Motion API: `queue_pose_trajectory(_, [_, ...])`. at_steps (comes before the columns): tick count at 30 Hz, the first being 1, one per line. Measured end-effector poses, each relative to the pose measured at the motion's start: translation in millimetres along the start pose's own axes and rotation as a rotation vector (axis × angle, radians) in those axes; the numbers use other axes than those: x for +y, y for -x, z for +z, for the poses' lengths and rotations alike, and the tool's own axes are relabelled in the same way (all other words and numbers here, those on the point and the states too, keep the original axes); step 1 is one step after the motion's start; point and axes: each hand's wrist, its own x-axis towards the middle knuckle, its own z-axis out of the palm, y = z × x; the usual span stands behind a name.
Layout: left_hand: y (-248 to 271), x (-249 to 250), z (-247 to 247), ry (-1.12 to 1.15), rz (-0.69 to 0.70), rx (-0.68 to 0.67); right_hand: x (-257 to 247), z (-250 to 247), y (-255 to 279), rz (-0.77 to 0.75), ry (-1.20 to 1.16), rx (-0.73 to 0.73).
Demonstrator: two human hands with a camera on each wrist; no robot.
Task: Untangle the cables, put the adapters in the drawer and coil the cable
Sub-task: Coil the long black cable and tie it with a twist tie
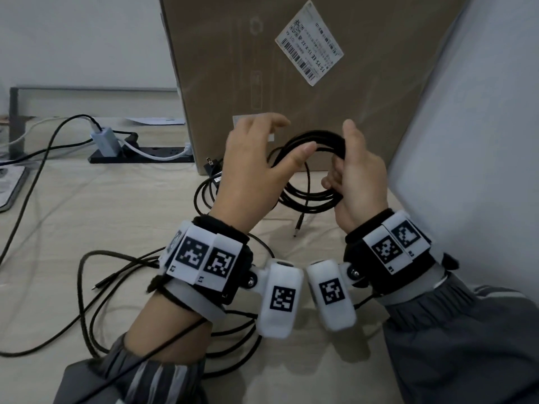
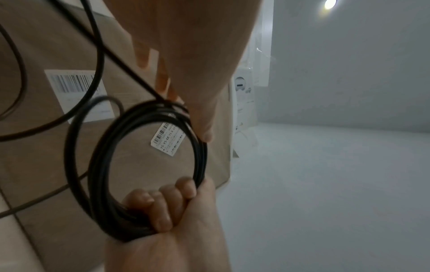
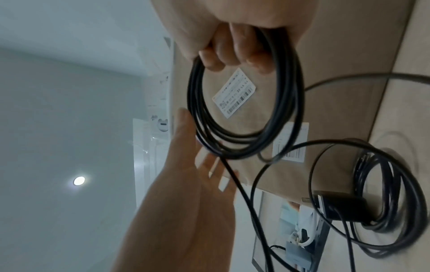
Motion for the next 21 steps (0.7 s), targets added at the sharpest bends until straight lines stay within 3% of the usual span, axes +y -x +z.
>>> queue_pose_trajectory(4, [-1.3, -2.1, -4.0, 0.084, -0.363, -0.155, 0.2, -2.8, -4.8, -0.001, -0.128, 0.086])
queue_pose_trajectory(6, [-0.7, -3.1, -5.8, 0.052, -0.434, -0.231, 0.2, -2.5, -5.3, -0.007, -0.156, 0.088])
queue_pose_trajectory(9, [-0.4, -4.7, -8.3, -0.055, -0.376, -0.371, -2.9, -3.0, -6.5, -0.007, -0.238, 0.081])
queue_pose_trajectory(11, [1.5, -4.7, -8.4, -0.002, -0.393, -0.444, -4.8, -3.5, -7.3, 0.001, -0.281, 0.061])
queue_pose_trajectory(21, [-0.9, 0.6, -5.8, 0.399, -0.26, -0.307, -5.7, -1.6, -3.2, 0.07, -0.181, -0.098])
